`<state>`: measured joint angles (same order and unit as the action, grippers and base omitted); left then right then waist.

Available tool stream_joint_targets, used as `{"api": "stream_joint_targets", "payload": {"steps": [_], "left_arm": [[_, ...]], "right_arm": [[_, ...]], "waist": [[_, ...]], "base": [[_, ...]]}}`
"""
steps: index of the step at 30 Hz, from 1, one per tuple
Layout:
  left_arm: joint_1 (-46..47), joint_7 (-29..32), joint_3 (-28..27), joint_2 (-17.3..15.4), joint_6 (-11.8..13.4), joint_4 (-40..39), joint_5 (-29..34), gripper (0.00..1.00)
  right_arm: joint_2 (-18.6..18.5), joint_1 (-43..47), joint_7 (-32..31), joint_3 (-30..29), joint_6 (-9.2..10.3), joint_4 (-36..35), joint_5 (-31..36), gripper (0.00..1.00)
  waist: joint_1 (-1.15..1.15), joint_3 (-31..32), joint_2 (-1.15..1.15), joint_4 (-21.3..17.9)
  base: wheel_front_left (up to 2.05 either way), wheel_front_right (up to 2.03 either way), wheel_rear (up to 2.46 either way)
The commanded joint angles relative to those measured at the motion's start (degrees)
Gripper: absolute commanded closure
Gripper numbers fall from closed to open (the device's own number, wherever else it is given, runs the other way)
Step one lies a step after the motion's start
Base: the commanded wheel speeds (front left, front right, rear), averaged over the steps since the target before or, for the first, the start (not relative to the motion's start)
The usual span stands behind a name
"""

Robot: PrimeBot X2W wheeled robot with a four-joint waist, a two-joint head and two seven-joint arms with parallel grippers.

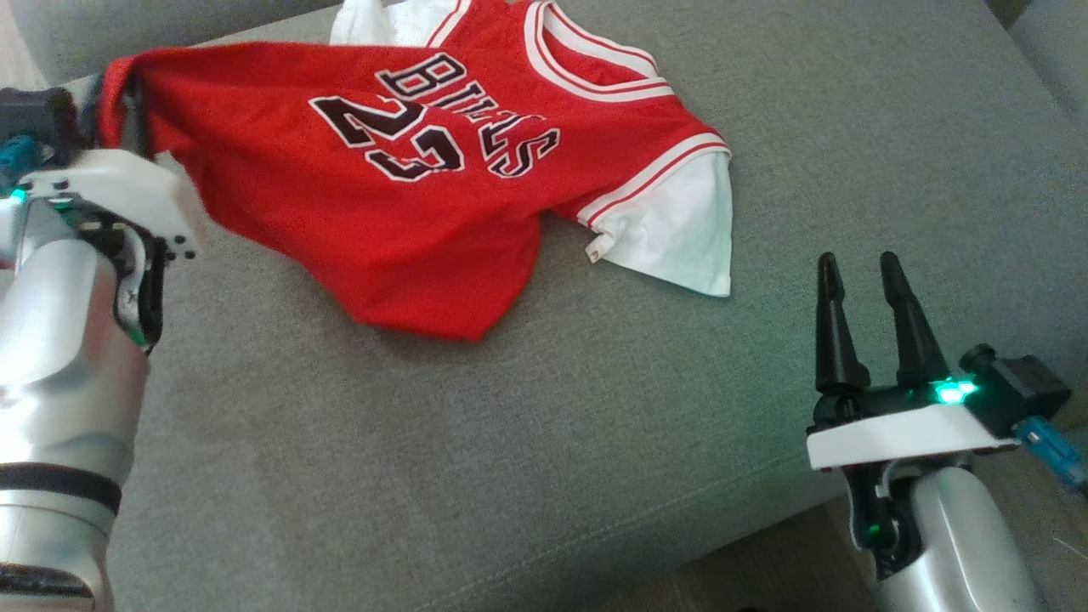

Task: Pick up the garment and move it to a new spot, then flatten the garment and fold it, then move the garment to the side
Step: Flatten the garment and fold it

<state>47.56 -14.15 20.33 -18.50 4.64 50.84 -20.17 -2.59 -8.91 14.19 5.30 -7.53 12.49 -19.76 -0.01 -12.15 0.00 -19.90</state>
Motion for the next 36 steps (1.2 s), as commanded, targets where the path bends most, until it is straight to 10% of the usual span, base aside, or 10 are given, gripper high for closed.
{"api": "stream_joint_targets", "payload": {"steps": [1,36], "left_arm": [[3.4,-0.5,-2.4,-2.8,0.5,-0.9,0.0,0.0],[-39.2,-0.8,-8.8,12.5,-0.2,-38.6,-2.7,0.0]], "right_arm": [[-0.3,-1.5,0.7,1.9,0.04,-1.7,-0.5,0.0],[-0.3,4.4,-1.6,0.3,0.04,-0.2,2.1,0.0]], "waist": [[0.01,-0.3,0.0,-0.1],[0.01,11.5,0.0,17.9]], "base": [[0.0,0.0,0.0],[0.0,0.0,0.0]]}}
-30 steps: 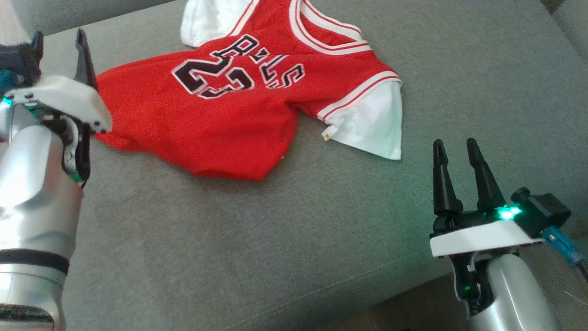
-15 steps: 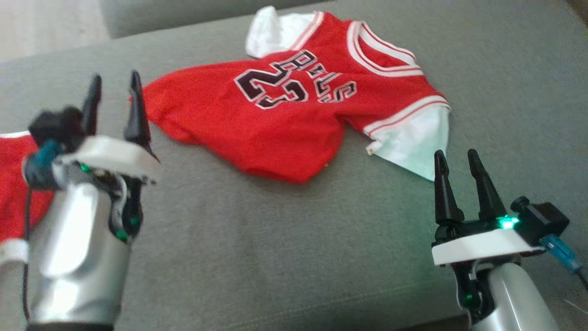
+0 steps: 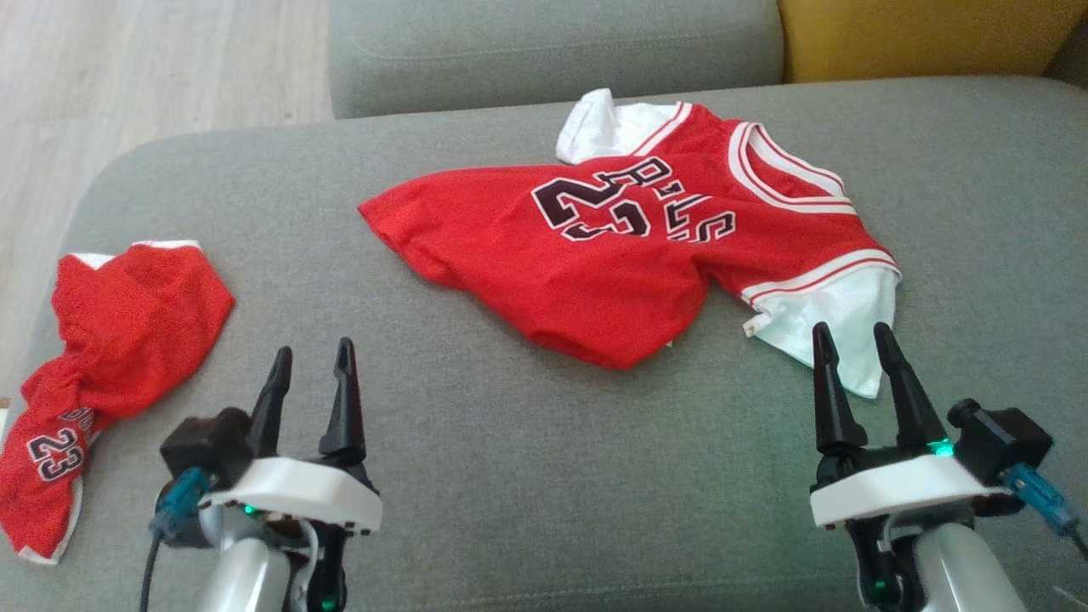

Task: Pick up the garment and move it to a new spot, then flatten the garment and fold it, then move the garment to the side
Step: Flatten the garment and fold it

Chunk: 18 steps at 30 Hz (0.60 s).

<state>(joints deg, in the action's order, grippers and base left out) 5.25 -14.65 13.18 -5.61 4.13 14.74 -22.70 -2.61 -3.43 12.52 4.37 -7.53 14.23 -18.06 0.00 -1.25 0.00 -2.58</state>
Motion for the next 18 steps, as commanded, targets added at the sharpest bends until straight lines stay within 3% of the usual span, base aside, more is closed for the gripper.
{"api": "stream_joint_targets", "payload": {"steps": [1,10,18], "left_arm": [[2.6,-0.3,-1.5,-0.1,0.4,-2.8,-0.1,0.0],[1.7,-0.3,0.0,0.8,0.0,-3.5,0.0,0.0],[2.9,-0.3,2.0,1.2,-1.1,-2.2,-0.4,0.0]], "right_arm": [[-0.3,-1.0,-0.1,1.2,0.04,-2.1,0.4,0.0],[-0.3,-1.8,-2.7,5.2,0.04,0.4,-3.1,0.0],[-0.3,-8.6,-4.7,12.5,0.04,14.0,-13.0,0.0]], "waist": [[0.0,0.7,0.0,0.7],[0.0,-0.9,0.0,2.9],[0.0,-5.0,0.0,9.3]], "base": [[0.0,0.0,0.0],[0.0,0.0,0.0],[0.0,0.0,0.0]]}}
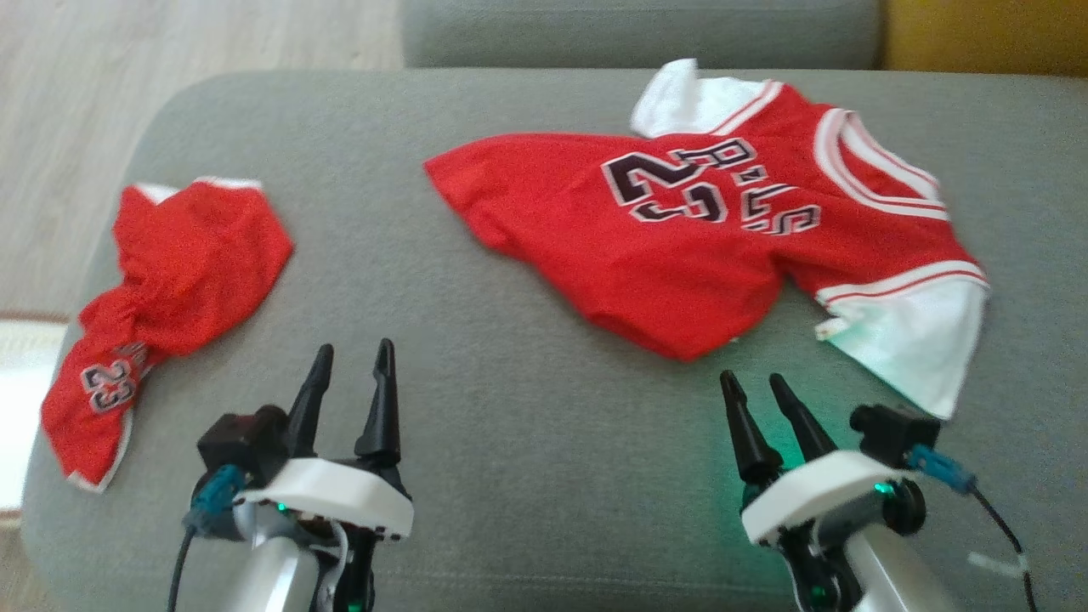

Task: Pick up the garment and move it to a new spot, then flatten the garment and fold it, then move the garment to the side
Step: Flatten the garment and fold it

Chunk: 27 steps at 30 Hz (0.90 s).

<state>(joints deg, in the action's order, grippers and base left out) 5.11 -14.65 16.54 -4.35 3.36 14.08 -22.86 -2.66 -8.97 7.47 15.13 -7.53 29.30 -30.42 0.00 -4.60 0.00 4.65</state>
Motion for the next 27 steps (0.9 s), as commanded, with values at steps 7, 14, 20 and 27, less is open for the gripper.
{"api": "stream_joint_targets", "payload": {"steps": [7,14,20,27], "left_arm": [[4.1,-0.3,-0.7,0.2,-0.9,-0.5,-0.6,0.0],[4.5,-0.3,-0.8,0.4,-1.1,0.3,-0.9,0.0],[4.2,-0.3,-1.5,0.5,-0.9,0.5,-0.9,0.0],[3.6,-0.3,-1.7,0.7,-0.6,0.5,-0.6,0.0]], "right_arm": [[-0.2,-10.2,2.5,5.1,0.04,10.8,-8.6,0.0],[-0.2,-17.5,6.6,8.2,0.04,21.8,-13.1,0.0],[-0.2,-21.0,7.5,12.2,0.04,22.7,-10.3,1.0],[-0.2,-19.5,7.4,19.4,0.04,13.6,-11.1,1.0]], "waist": [[0.0,-3.7,0.0,6.4],[0.0,-4.3,0.0,9.4],[0.0,-3.5,0.0,9.0],[0.0,-1.3,0.0,6.4]], "base": [[0.0,0.0,0.0],[0.0,0.0,0.0],[0.0,0.0,0.0],[0.0,0.0,0.0]]}}
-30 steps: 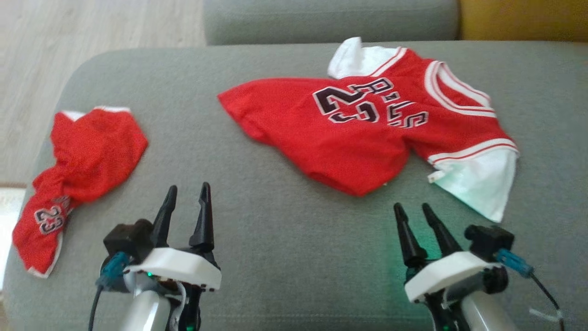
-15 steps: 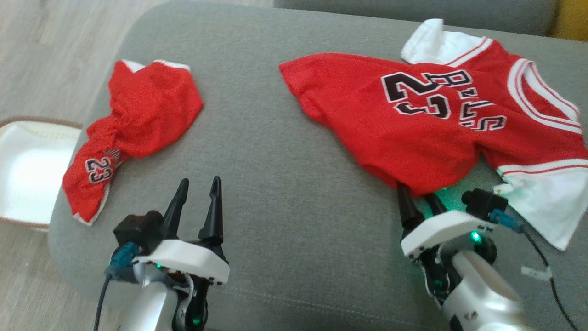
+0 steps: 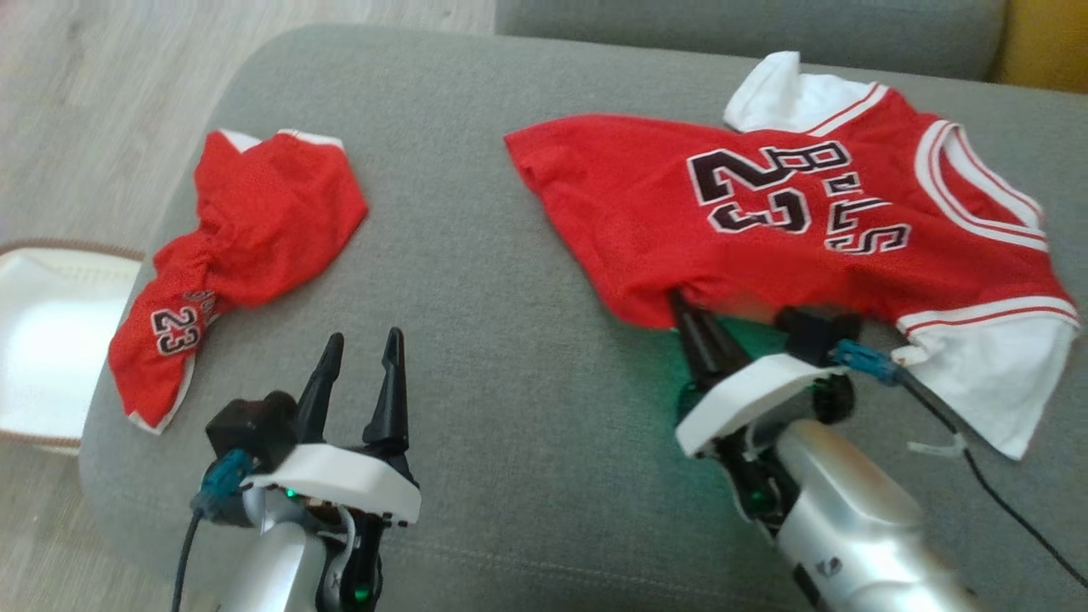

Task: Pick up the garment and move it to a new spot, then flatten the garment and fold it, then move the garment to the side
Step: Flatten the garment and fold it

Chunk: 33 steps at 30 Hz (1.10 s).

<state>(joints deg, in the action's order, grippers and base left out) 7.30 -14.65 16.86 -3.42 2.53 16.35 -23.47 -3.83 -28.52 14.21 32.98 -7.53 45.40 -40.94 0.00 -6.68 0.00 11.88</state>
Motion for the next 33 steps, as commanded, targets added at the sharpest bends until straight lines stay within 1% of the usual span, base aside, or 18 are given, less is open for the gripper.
{"api": "stream_joint_targets", "payload": {"steps": [1,5,8,11,17,18,19,20,27,33], "left_arm": [[1.3,-0.3,-1.9,-0.1,0.2,-1.7,0.1,0.0],[0.8,-0.3,-1.6,0.0,0.5,-1.5,0.2,0.0],[0.4,-0.3,-1.5,0.1,0.6,-1.5,0.2,0.0],[0.1,-0.3,-1.5,0.1,0.7,-1.6,0.3,0.0],[0.1,-0.3,-1.5,0.1,0.5,-2.0,0.3,0.0],[0.1,-0.3,-1.5,0.1,0.5,-2.0,0.3,0.0],[0.1,-0.3,-1.5,0.1,0.4,-1.9,0.3,0.0],[0.1,-0.3,-1.6,0.1,0.4,-1.8,0.3,0.0],[0.2,-0.3,-1.9,0.0,0.3,-1.4,0.5,0.0],[-0.4,-0.3,-1.9,0.1,0.6,-1.4,0.5,0.0]], "right_arm": [[1.0,0.3,0.3,2.8,0.04,-4.3,-1.7,1.0],[1.0,1.0,-1.6,6.6,0.04,-11.1,-8.3,1.0],[1.0,1.4,-2.6,8.1,0.04,-12.0,-12.6,1.0],[1.0,0.9,-2.6,9.7,0.04,-9.3,-12.9,1.0],[1.0,-0.1,-2.0,12.1,0.04,-1.5,-12.1,1.0],[1.0,-0.1,-2.0,12.1,0.04,-1.5,-12.1,1.0],[1.0,-0.1,-2.0,12.7,0.04,-0.4,-12.1,0.89],[1.0,-0.2,-2.0,13.2,0.04,0.8,-12.0,0.0],[1.0,-0.9,-0.8,15.3,0.04,4.4,-13.0,0.0],[1.0,-1.2,0.4,12.7,0.04,8.5,-10.9,0.0]], "waist": [[0.0,1.0,0.0,-1.1],[0.0,2.3,0.0,-1.9],[0.0,2.9,0.0,-2.1],[0.0,3.0,0.0,-2.0],[0.0,1.9,0.0,-1.7],[0.0,1.9,0.0,-1.7],[0.0,1.7,0.0,-1.7],[0.0,1.6,0.0,-1.7],[0.0,1.8,0.0,-3.2],[0.0,3.9,0.0,-5.8]], "base": [[0.0,0.0,0.0],[0.0,0.0,0.0],[0.0,0.0,0.0],[0.0,0.0,0.0],[0.0,0.0,0.0],[0.0,0.0,0.0],[0.0,0.0,0.0],[0.0,0.0,0.0],[0.0,0.0,0.0],[0.0,0.0,0.0]]}}
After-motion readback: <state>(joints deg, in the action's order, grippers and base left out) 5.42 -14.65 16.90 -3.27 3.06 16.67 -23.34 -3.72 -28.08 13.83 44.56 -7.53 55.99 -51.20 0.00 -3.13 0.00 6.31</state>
